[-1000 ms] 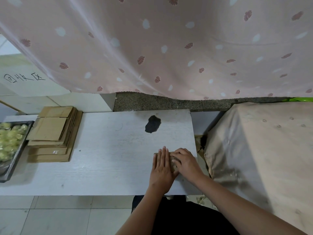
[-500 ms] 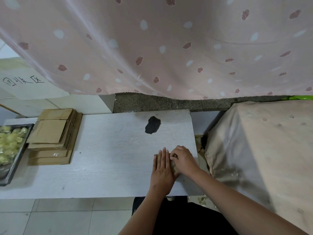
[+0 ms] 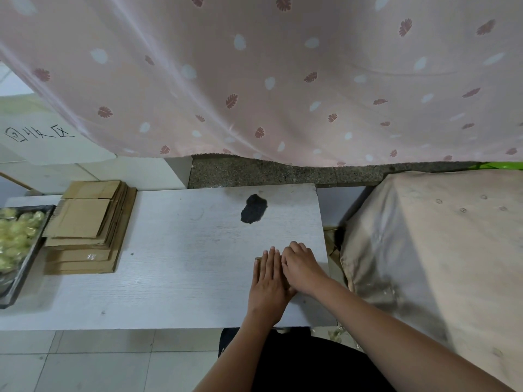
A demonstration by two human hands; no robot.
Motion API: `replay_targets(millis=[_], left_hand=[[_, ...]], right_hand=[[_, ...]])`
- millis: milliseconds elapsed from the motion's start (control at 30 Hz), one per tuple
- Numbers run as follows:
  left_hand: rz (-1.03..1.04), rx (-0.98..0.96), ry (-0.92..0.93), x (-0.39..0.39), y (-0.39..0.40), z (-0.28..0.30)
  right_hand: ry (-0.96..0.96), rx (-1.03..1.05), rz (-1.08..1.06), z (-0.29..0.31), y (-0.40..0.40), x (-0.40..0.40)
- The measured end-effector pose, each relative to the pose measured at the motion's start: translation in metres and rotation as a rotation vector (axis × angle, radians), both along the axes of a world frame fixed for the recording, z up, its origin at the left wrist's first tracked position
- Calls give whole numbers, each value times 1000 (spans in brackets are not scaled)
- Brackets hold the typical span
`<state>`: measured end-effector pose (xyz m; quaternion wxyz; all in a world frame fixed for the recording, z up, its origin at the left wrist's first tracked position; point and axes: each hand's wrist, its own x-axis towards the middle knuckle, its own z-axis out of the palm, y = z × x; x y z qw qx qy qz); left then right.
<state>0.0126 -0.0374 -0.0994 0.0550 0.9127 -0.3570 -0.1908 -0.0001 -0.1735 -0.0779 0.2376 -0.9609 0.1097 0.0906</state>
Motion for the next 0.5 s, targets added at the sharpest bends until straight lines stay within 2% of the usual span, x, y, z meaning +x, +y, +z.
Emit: replay_targets(millis=[167,500], left_hand=[[12,-66,19,2,2,-3],[21,-188,26,-1,12,-2]], right_hand=[[-43,74,-91,3,-3,-10],[-1,-139,-185,2,17,-7]])
